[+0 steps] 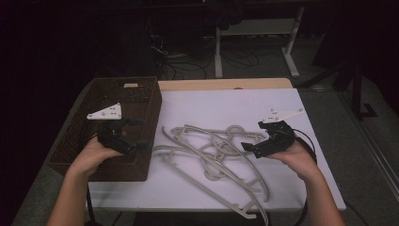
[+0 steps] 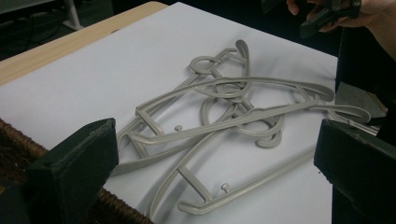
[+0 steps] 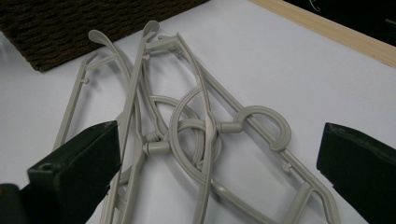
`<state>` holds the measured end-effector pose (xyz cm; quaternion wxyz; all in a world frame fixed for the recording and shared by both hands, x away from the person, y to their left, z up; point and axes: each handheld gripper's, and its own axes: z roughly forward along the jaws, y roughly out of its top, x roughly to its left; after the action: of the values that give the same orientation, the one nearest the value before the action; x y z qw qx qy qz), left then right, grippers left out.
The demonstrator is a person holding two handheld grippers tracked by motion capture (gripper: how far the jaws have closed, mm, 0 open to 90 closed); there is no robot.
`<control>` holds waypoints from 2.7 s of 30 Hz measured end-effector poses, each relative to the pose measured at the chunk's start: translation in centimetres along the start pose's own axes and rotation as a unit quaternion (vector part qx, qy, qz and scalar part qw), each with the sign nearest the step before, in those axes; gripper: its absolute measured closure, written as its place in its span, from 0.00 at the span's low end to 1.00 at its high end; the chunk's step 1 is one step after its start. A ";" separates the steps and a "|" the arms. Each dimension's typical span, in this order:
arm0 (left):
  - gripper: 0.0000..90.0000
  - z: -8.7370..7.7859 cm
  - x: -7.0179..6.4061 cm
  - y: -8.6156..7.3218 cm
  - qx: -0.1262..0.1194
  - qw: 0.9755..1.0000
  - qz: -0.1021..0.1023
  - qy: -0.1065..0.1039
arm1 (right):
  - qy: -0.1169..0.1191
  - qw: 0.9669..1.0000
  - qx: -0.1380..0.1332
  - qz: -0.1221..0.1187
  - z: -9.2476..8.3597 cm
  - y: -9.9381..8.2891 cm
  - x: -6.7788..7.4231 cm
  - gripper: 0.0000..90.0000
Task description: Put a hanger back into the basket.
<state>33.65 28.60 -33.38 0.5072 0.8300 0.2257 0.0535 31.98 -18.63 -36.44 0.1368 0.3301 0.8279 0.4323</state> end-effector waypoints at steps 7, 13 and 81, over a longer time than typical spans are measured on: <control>0.00 1.3 -0.3 1.2 -0.005 1.000 0.004 -0.009 | 0.000 1.000 0.012 0.002 0.1 -0.5 -0.2 0.00; 0.00 2.3 -0.6 1.8 -0.012 1.000 0.004 -0.017 | 0.004 0.999 0.033 0.017 0.9 -1.3 -0.4 0.06; 0.08 12.0 -3.2 3.7 0.083 0.995 0.053 -0.010 | 0.138 0.977 0.160 -0.037 3.6 -0.5 -3.3 0.90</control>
<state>35.81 15.99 -35.45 0.4349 0.8808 0.1795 0.0529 36.00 -18.80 -39.16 -0.0174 0.2540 0.9089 0.3302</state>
